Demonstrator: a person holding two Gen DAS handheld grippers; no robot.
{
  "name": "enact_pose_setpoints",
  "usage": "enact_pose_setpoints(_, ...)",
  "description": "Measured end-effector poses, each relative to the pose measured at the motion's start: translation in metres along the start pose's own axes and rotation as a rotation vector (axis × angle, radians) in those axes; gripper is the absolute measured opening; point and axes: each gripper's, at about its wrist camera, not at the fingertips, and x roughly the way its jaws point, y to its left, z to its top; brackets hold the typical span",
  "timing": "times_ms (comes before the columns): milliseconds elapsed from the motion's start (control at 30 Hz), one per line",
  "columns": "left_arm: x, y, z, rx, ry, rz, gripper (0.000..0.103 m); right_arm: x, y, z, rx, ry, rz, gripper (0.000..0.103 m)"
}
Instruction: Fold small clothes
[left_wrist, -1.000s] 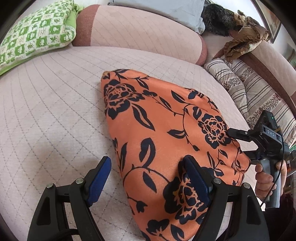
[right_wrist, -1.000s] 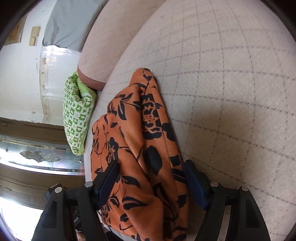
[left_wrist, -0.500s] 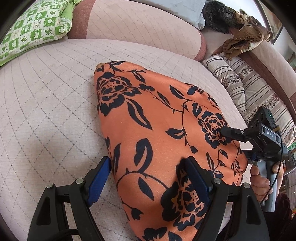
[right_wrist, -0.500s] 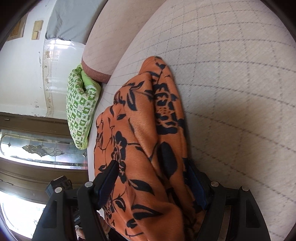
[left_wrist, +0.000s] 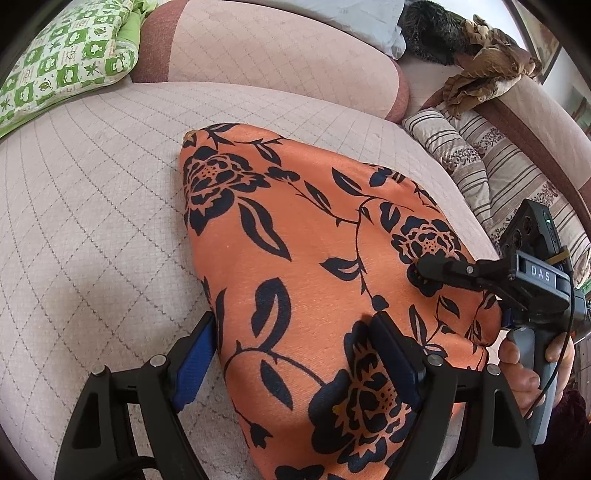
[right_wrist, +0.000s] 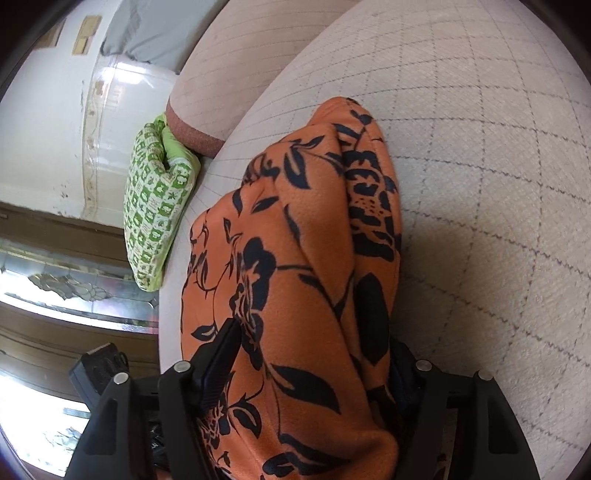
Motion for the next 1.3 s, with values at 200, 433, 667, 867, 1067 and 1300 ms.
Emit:
enact_pose_setpoints(200, -0.003, -0.002, 0.002, 0.003, -0.021, -0.001, 0.068, -0.006, 0.009, -0.003, -0.023, -0.031, 0.019, 0.060)
enact_pose_setpoints(433, -0.014, 0.007, 0.004, -0.025, -0.038, -0.024, 0.046, -0.014, 0.034, -0.008, -0.086, -0.078, 0.063, 0.049)
enact_pose_setpoints(667, -0.045, 0.017, 0.000, -0.049, -0.160, 0.002, 0.043, -0.013, 0.062, -0.018, -0.124, -0.112, 0.140, 0.044)
enact_pose_setpoints(867, -0.072, 0.041, -0.006, -0.073, -0.234, 0.045, 0.043, -0.003, 0.092, -0.023, -0.185, -0.119, 0.196, 0.044)
enact_pose_setpoints(1067, -0.091, 0.072, -0.012, -0.104, -0.255, 0.109, 0.043, 0.007, 0.105, -0.026, -0.197, -0.085, 0.214, 0.044)
enact_pose_setpoints(1300, -0.097, 0.105, -0.019, -0.153, -0.244, 0.170, 0.043, 0.034, 0.115, -0.038, -0.205, -0.041, 0.193, 0.044)
